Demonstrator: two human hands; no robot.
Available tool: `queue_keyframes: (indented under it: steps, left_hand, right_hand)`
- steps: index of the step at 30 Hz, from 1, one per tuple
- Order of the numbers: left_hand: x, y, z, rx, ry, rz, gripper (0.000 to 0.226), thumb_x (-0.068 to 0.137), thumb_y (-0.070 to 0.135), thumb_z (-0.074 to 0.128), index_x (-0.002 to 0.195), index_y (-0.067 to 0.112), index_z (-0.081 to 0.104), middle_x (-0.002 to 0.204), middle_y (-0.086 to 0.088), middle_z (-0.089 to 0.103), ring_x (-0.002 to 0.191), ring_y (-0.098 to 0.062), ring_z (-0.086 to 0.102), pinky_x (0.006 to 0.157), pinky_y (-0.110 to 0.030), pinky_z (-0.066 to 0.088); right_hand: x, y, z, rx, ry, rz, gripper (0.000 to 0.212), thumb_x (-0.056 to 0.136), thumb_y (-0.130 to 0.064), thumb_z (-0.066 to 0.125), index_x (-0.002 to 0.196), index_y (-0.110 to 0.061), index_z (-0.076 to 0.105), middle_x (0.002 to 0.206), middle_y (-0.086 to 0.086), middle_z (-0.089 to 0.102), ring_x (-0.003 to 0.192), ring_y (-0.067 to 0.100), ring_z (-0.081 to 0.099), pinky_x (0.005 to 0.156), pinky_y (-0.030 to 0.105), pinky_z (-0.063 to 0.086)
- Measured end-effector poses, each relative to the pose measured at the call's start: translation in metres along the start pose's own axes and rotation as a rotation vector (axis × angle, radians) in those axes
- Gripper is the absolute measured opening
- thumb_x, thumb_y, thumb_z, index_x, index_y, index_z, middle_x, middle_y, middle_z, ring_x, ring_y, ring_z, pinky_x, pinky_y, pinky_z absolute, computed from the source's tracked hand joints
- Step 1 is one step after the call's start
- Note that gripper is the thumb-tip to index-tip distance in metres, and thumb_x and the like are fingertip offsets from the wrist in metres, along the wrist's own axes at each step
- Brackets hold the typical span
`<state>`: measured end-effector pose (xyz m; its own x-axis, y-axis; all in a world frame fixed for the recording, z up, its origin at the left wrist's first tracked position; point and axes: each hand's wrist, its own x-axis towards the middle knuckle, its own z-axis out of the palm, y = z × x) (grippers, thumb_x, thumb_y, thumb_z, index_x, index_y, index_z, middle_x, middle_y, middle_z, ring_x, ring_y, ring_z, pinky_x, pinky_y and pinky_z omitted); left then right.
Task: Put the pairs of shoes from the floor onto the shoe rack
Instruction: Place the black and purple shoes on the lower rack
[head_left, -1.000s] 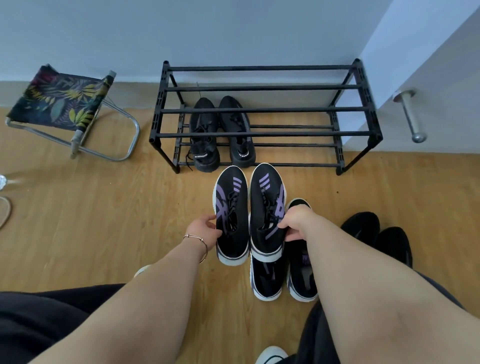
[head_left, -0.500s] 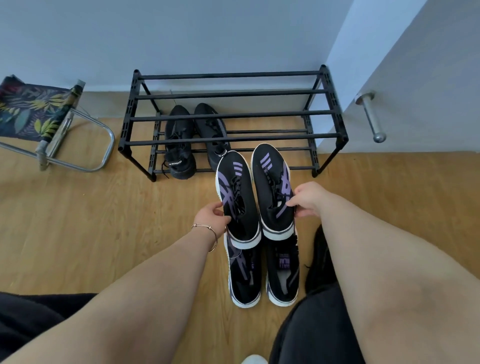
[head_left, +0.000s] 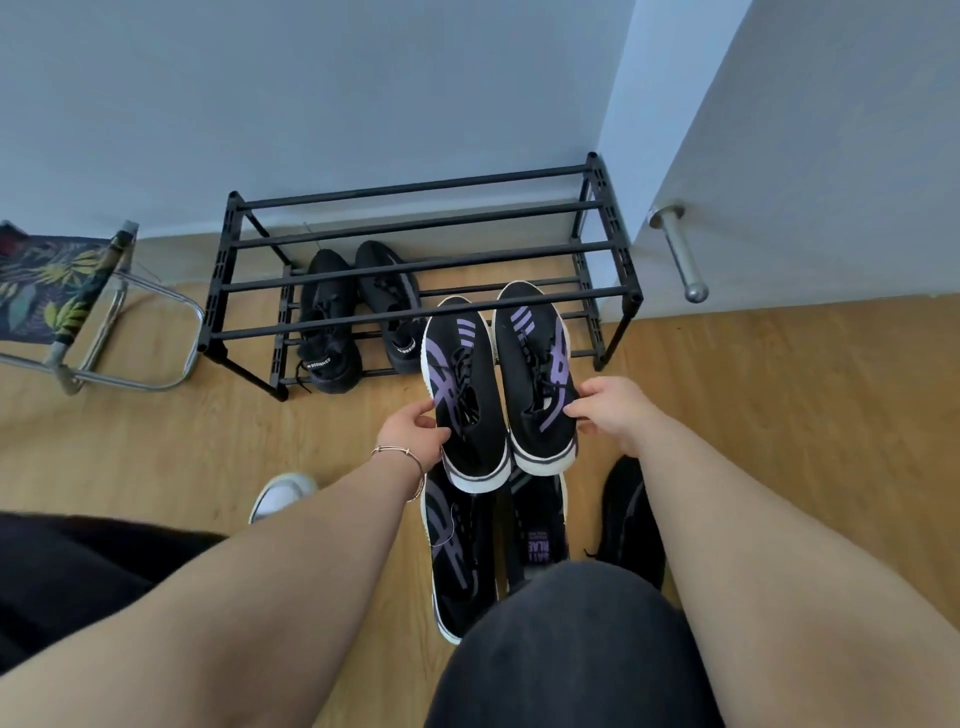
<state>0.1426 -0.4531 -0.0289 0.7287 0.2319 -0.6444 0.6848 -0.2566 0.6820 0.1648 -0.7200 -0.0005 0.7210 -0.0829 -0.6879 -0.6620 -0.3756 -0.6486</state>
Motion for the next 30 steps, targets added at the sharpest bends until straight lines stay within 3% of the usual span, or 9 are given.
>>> queue_keyframes:
  steps: [3, 9, 13, 16, 18, 20, 23, 26, 30]
  left_hand:
    - [0.013, 0.008, 0.007, -0.010, -0.018, -0.001, 0.055, 0.086, 0.002, 0.067, 0.136, 0.021, 0.057, 0.113, -0.008, 0.066, 0.092, -0.027, 0.070, 0.086, -0.045, 0.059]
    - [0.060, 0.035, 0.020, 0.024, -0.037, 0.055, 0.054, 0.085, 0.006, 0.068, 0.135, 0.024, 0.058, 0.117, -0.003, 0.068, 0.100, -0.023, 0.068, 0.092, -0.044, 0.057]
    - [0.090, 0.052, 0.027, 0.085, -0.023, 0.119, 0.053, 0.085, 0.011, 0.069, 0.135, 0.024, 0.058, 0.119, -0.002, 0.070, 0.108, -0.024, 0.066, 0.097, -0.045, 0.054]
    - [0.108, 0.063, 0.032, 0.147, 0.023, 0.157, 0.043, 0.085, 0.014, 0.069, 0.127, 0.024, 0.064, 0.109, 0.001, 0.071, 0.102, -0.024, 0.067, 0.095, -0.043, 0.056]
    - [0.119, 0.071, 0.035, 0.223, 0.067, 0.160, 0.014, 0.085, 0.018, 0.069, 0.097, 0.023, 0.073, 0.094, 0.000, 0.069, 0.094, -0.028, 0.068, 0.090, -0.041, 0.056]
    - [0.128, 0.076, 0.038, 0.232, 0.104, 0.140, 0.008, 0.085, 0.020, 0.068, 0.080, 0.026, 0.068, 0.080, 0.002, 0.064, 0.085, -0.027, 0.065, 0.086, -0.034, 0.055]
    - [0.135, 0.084, 0.039, 0.119, 0.083, 0.130, 0.032, 0.087, 0.014, 0.068, 0.118, 0.024, 0.069, 0.089, 0.006, 0.066, 0.091, -0.022, 0.067, 0.091, -0.033, 0.055]
    - [0.141, 0.088, 0.038, 0.131, 0.045, 0.150, 0.038, 0.089, 0.011, 0.066, 0.126, 0.020, 0.065, 0.112, -0.001, 0.070, 0.103, -0.022, 0.067, 0.098, -0.035, 0.053]
    - [0.147, 0.084, 0.037, 0.118, 0.026, 0.143, 0.041, 0.090, 0.014, 0.065, 0.131, 0.020, 0.062, 0.120, -0.003, 0.069, 0.105, -0.022, 0.066, 0.099, -0.030, 0.051]
  right_hand:
    - [0.008, 0.009, 0.005, 0.112, 0.095, 0.002, 0.019, 0.090, -0.006, 0.066, 0.087, -0.024, 0.071, 0.103, 0.004, 0.075, 0.092, 0.017, 0.069, 0.081, 0.033, 0.058]
    - [0.046, 0.003, 0.006, 0.147, 0.172, -0.031, 0.019, 0.098, -0.010, 0.057, 0.107, -0.019, 0.071, 0.102, 0.000, 0.070, 0.103, 0.023, 0.066, 0.094, 0.041, 0.055]
    - [0.076, -0.013, 0.010, 0.103, 0.252, -0.073, 0.021, 0.101, -0.012, 0.050, 0.110, -0.020, 0.067, 0.107, 0.001, 0.066, 0.099, 0.019, 0.058, 0.073, 0.024, 0.046]
    - [0.096, -0.024, 0.014, 0.080, 0.285, -0.066, 0.033, 0.102, -0.014, 0.047, 0.132, -0.013, 0.062, 0.133, 0.008, 0.063, 0.119, 0.025, 0.058, 0.093, 0.030, 0.047]
    - [0.108, -0.033, 0.014, 0.045, 0.286, -0.061, 0.039, 0.104, -0.015, 0.044, 0.142, -0.014, 0.054, 0.144, 0.008, 0.057, 0.132, 0.030, 0.052, 0.107, 0.040, 0.044]
    - [0.120, -0.039, 0.015, 0.024, 0.275, -0.061, 0.041, 0.104, -0.015, 0.043, 0.144, -0.012, 0.052, 0.148, 0.011, 0.053, 0.135, 0.032, 0.050, 0.113, 0.047, 0.042]
    - [0.134, -0.047, 0.015, 0.014, 0.297, -0.035, 0.038, 0.104, -0.013, 0.045, 0.140, -0.007, 0.055, 0.144, 0.015, 0.056, 0.133, 0.036, 0.051, 0.111, 0.047, 0.043]
    - [0.142, -0.052, 0.017, 0.056, 0.296, -0.001, 0.034, 0.104, -0.017, 0.048, 0.135, -0.010, 0.060, 0.135, 0.015, 0.062, 0.128, 0.036, 0.055, 0.109, 0.046, 0.045]
    - [0.150, -0.052, 0.019, 0.059, 0.302, 0.040, 0.031, 0.104, -0.020, 0.049, 0.129, -0.009, 0.062, 0.128, 0.015, 0.064, 0.122, 0.036, 0.057, 0.107, 0.048, 0.047]
